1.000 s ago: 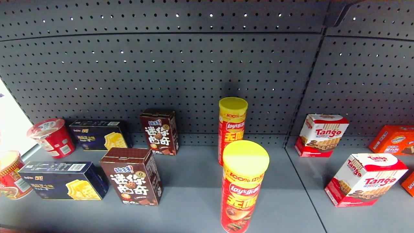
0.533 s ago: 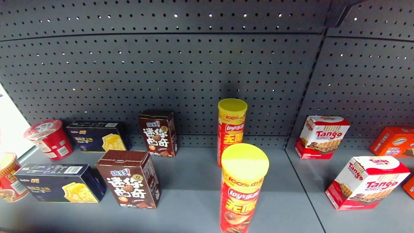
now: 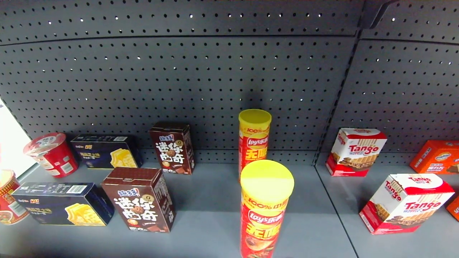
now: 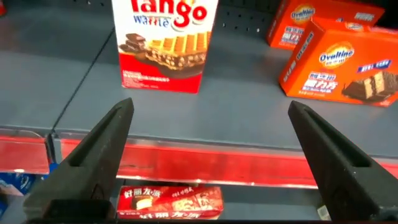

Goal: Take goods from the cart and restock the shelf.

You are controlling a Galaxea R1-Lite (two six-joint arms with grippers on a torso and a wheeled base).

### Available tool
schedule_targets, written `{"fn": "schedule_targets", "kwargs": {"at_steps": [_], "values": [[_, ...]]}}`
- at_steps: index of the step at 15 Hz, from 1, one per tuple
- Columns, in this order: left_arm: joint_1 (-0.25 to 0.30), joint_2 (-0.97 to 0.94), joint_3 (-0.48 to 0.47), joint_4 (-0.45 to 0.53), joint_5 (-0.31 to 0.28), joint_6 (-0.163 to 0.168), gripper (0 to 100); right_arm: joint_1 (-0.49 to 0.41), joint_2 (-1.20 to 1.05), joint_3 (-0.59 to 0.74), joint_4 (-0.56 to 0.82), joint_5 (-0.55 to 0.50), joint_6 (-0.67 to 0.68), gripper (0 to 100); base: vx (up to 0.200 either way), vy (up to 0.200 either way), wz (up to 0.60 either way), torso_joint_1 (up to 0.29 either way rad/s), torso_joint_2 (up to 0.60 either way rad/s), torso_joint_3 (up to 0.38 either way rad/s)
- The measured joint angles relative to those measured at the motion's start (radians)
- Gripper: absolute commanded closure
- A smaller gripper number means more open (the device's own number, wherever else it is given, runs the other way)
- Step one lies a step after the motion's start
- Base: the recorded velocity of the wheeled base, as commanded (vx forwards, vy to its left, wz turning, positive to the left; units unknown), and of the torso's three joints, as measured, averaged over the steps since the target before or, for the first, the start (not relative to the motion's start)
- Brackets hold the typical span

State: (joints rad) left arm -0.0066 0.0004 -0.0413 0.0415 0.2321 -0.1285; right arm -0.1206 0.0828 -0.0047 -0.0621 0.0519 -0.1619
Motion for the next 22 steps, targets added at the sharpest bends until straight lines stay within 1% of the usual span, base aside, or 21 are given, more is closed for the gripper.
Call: {"fn": "schedule_targets", "kwargs": {"at_steps": [3,5,6,7,8,9,10,11,12,13,14,15,16,17,18,19,20,21,22], "values": [[0.000,0.000,0.000,0.000,-0.003,-0.001,0,0.000,0.000,0.000,0.000,0.000,0.006,0,0.000,0.000,0.00,0.000,0.00,0.000],[0.000,0.000,0.000,0.000,-0.026,0.009,0,0.001,0.000,0.000,0.000,-0.002,0.023,0,0.000,0.000,0.00,0.000,0.00,0.000],[0.000,0.000,0.000,0.000,-0.030,0.008,0,0.001,0.000,0.000,0.000,-0.003,0.020,0,0.000,0.000,0.00,0.000,0.00,0.000],[0.000,0.000,0.000,0.000,-0.032,0.018,0,0.000,0.000,0.000,0.000,-0.011,0.019,0,0.000,0.000,0.00,0.000,0.00,0.000],[0.001,0.000,0.000,-0.001,-0.044,0.065,0,0.000,0.000,0.000,-0.002,-0.039,0.020,0,0.000,0.000,0.00,0.000,0.00,0.000],[0.000,0.000,0.000,-0.001,-0.079,0.121,0,0.000,0.000,0.001,-0.009,-0.070,0.034,0,0.000,0.000,0.00,0.000,0.00,0.000],[0.000,0.000,0.000,-0.007,-0.147,0.169,0,0.000,0.000,0.002,-0.019,-0.088,0.074,0,0.000,0.000,0.00,0.000,0.00,0.000],[0.000,0.000,0.001,-0.013,-0.244,0.209,0,0.001,0.000,0.003,-0.043,-0.089,0.162,0,0.000,0.000,0.00,0.000,0.00,0.000],[0.000,0.000,0.008,-0.018,-0.307,0.234,0,0.001,0.000,0.003,-0.074,-0.062,0.225,0,0.000,0.000,0.00,0.000,0.00,0.000],[0.000,0.000,0.019,-0.019,-0.340,0.246,0,0.001,0.000,0.004,-0.085,-0.009,0.244,0,0.000,0.000,0.00,0.000,0.00,0.000],[0.000,0.000,0.025,-0.020,-0.345,0.244,0,0.001,0.000,0.004,-0.086,0.032,0.240,0,0.000,0.000,0.00,0.000,0.00,0.000],[0.000,0.000,0.028,-0.020,-0.339,0.239,0,0.000,0.000,0.005,-0.080,0.030,0.220,0,0.000,0.000,0.00,0.000,0.00,0.000],[0.000,0.000,0.029,-0.021,-0.319,0.228,0,0.000,0.000,0.005,-0.077,-0.001,0.207,0,0.000,0.000,0.00,0.000,0.00,0.000],[0.000,0.000,0.031,-0.021,-0.289,0.208,0,0.000,0.001,0.005,-0.074,-0.113,0.202,0,0.000,0.000,0.00,0.000,0.00,0.000],[0.000,0.000,0.033,-0.021,-0.268,0.193,0,0.000,0.001,0.005,-0.074,-0.264,0.203,0,0.000,0.000,0.00,0.000,0.00,0.000],[0.000,0.000,0.034,-0.022,-0.261,0.192,0,0.000,0.001,0.005,-0.071,-0.371,0.200,0,0.000,0.000,0.00,0.000,0.00,0.000],[0.000,0.000,0.034,-0.022,-0.261,0.192,0,-0.001,0.001,0.005,-0.066,-0.399,0.190,0,0.000,0.000,0.00,0.000,0.00,0.000],[0.000,0.000,0.035,-0.022,-0.264,0.190,0,-0.001,0.001,0.005,-0.049,-0.339,0.174,0,0.000,0.000,0.00,0.000,0.00,0.000],[0.000,0.000,0.035,-0.022,-0.266,0.189,0,0.001,0.001,0.005,-0.026,-0.197,0.154,0,0.000,0.000,0.00,0.000,0.00,0.000]]}}
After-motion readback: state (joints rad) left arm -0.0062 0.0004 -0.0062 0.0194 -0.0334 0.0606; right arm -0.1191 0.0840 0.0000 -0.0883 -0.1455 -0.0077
